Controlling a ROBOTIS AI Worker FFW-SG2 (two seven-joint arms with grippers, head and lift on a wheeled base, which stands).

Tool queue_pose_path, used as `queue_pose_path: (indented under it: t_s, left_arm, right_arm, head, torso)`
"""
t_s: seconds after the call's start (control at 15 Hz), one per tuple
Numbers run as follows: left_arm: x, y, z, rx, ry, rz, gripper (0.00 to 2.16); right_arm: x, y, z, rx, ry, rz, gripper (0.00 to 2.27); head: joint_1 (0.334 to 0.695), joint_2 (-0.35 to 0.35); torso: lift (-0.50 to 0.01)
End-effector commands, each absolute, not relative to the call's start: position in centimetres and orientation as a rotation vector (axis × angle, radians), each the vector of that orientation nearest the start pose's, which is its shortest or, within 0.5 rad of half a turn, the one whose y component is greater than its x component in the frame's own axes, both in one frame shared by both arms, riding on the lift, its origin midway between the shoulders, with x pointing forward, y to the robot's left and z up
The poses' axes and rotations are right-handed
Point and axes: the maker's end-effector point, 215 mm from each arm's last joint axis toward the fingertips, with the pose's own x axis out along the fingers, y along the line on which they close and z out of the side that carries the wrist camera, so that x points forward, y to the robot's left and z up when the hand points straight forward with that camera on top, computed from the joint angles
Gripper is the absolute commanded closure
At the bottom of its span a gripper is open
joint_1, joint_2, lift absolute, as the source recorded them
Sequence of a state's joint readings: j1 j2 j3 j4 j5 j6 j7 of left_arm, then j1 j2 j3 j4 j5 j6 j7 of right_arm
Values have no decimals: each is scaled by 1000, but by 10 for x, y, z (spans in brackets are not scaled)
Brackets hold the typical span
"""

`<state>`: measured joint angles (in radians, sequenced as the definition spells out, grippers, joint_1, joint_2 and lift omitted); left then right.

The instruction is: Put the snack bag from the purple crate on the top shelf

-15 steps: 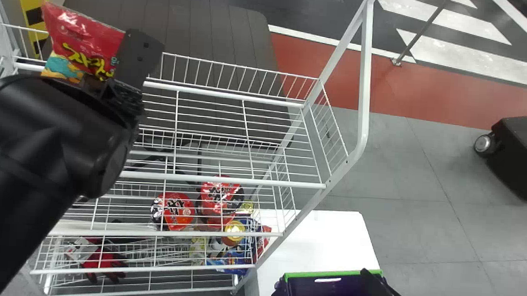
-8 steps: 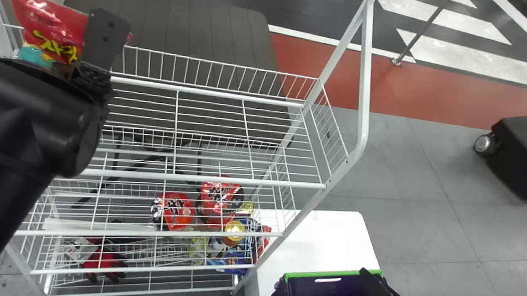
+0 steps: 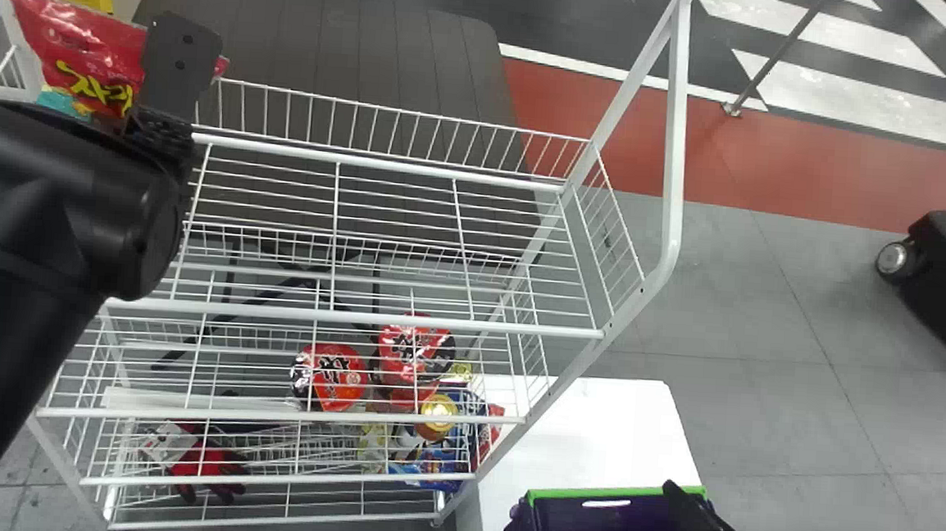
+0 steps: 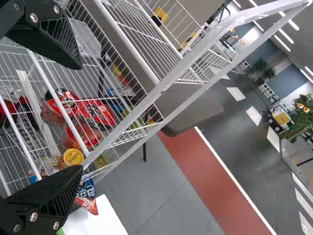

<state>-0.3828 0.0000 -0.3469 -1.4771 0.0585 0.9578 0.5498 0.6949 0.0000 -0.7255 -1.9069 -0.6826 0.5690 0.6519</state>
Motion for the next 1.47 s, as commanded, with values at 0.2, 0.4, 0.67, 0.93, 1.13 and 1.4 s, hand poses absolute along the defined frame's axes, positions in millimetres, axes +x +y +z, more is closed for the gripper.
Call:
queue_pose_path:
  t_s: [0.2,0.4,0.67,0.93,1.13,1.4]
  left_arm:
    - [629,183,-401,364,595,250,1399]
    - [628,182,-399,372,589,258,903]
    - [627,179,-400,383,586,259,647]
    - [623,180,-402,389,588,267,586]
    - [619,181,-404,392,587,277,461]
    - [607,172,-392,368,554,271,147]
  right_arm:
    - [255,-423,-485,664,453,4,93]
    - [254,-422,-485,669,452,9,93]
    - [253,-422,-484,674,450,15,93]
    - [252,-421,-484,682,449,17,93]
    - [252,-421,-485,685,452,18,93]
    - [251,-421,-486,686,453,17,93]
  head:
    - [695,-298]
    - [695,-294]
    - [695,-296]
    - [695,-299]
    - [695,-298]
    - [695,-302]
  torso:
    - [0]
    - [0]
    - [0]
    - [0]
    - [0]
    - [0]
